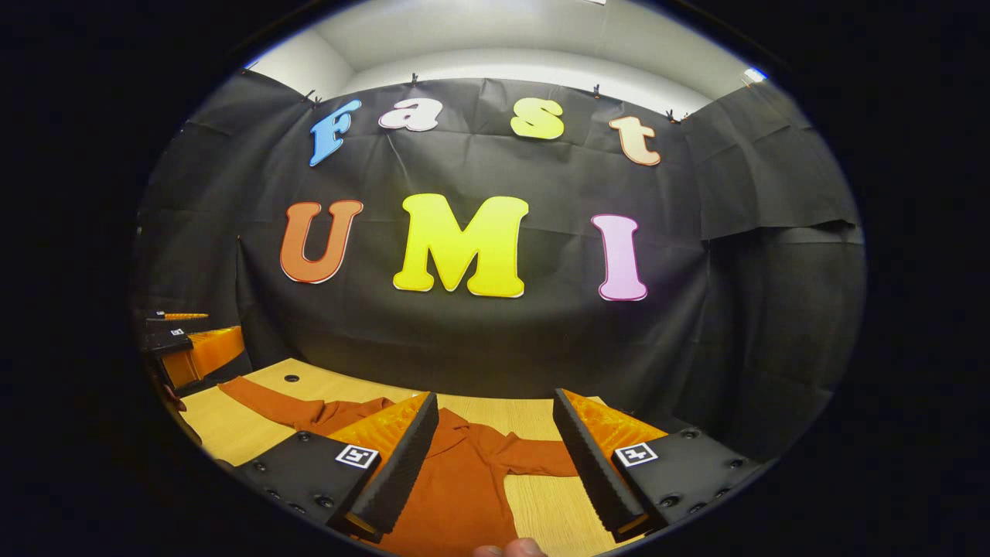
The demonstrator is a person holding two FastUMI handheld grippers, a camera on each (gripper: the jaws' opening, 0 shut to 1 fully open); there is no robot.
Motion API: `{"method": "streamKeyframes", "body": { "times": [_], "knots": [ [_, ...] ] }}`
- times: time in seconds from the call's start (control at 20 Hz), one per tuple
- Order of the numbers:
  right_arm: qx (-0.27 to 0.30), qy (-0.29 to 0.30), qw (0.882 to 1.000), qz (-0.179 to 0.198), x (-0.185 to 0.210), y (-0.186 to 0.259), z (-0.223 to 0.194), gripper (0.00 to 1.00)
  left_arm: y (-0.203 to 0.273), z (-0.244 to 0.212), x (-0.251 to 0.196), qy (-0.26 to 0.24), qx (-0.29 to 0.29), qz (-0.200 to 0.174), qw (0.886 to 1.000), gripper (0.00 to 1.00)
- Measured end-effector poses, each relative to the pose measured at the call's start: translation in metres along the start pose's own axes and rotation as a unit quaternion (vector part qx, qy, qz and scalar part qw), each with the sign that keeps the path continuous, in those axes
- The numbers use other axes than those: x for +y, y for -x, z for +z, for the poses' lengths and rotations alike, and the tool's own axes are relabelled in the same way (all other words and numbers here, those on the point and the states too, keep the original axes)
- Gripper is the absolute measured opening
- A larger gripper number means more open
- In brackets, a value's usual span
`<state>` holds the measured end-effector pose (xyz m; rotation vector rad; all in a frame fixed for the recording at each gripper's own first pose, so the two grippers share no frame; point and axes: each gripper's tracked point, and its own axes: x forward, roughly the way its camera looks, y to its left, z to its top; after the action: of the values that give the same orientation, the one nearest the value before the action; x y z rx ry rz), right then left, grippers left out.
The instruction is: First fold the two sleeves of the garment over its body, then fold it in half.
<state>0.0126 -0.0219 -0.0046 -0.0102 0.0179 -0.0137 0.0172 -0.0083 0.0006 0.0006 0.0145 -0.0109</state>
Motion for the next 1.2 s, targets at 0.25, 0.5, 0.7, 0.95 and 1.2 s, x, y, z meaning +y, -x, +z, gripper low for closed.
{"method": "streamKeyframes", "body": {
  "times": [0.25,0.5,0.7,0.95,1.2],
  "knots": [
    [0.009,-0.005,1.000,0.002,-0.0042,-0.0009,-0.0064,0.94,-0.0011,-0.0027,0.0007,0.000,0.004,0.002,1.000,0.98],
    [0.009,0.000,1.000,0.002,-0.0062,-0.0045,-0.0043,0.94,-0.0039,-0.0059,-0.0045,0.003,0.008,-0.006,1.000,0.98],
    [0.007,0.002,1.000,0.001,-0.0080,-0.0075,-0.0013,0.94,-0.0055,-0.0025,-0.0049,-0.002,0.004,-0.005,1.000,0.98],
    [0.007,-0.001,1.000,0.000,-0.0062,-0.0100,-0.0020,0.94,-0.0057,-0.0047,-0.0028,-0.002,0.004,-0.002,1.000,0.98],
    [0.012,-0.004,1.000,-0.002,-0.0072,-0.0093,-0.0068,0.94,-0.0046,-0.0080,-0.0017,0.001,0.008,0.000,1.000,0.98]
  ]
}}
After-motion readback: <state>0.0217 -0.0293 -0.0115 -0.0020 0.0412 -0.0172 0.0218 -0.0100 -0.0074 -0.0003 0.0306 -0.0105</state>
